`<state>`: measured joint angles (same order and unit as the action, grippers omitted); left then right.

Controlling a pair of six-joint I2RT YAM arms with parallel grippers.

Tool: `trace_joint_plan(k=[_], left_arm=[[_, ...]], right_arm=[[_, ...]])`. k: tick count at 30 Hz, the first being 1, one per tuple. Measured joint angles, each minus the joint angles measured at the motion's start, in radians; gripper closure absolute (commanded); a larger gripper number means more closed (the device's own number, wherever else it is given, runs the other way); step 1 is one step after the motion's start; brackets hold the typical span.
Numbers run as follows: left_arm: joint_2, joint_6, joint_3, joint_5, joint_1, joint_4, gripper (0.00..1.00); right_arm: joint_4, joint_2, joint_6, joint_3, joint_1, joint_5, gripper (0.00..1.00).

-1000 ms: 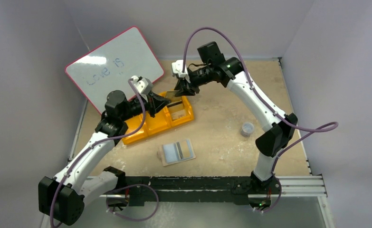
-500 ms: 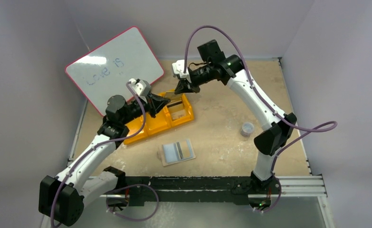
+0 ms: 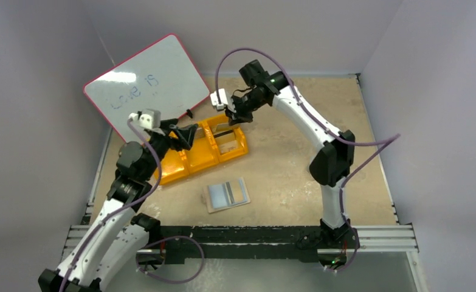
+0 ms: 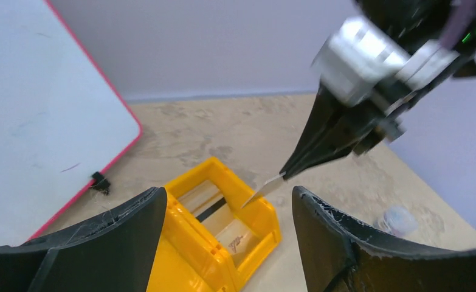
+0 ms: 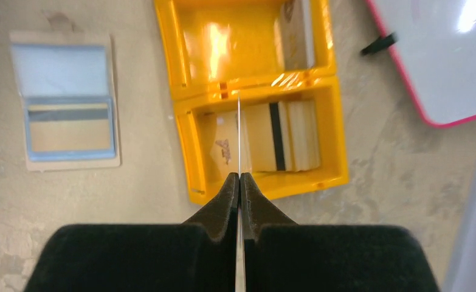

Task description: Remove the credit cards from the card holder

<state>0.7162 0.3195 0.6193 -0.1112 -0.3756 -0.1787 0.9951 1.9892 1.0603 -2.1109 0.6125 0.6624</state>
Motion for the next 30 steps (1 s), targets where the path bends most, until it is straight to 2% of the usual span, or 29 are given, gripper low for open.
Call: trace_joint_plan(k=[5,9,17,30], left_arm=[[-0.167,0.034,-0.025,0.157,0.000,0.118,0.22],[-0.232,0.039,-0.026,0.235,0.000,0.214,0.21],[-0.238,0.028,-0.024,0.306,0.000,0.323,0.21],[-0.219,0.028,0.002,0.377,0.000,0.364,0.21]], right_arm=[[0.068,0.157,0.046,-0.033,-0.012,-0.048,1.00],[0.087,0.235,0.070,-0.075,-0.018,-0.071,1.00],[0.107,0.251,0.109,-0.166,-0.018,-0.103,1.00],[0.099,0.348,0.160,-0.198,-0.009,-0.115,1.00]])
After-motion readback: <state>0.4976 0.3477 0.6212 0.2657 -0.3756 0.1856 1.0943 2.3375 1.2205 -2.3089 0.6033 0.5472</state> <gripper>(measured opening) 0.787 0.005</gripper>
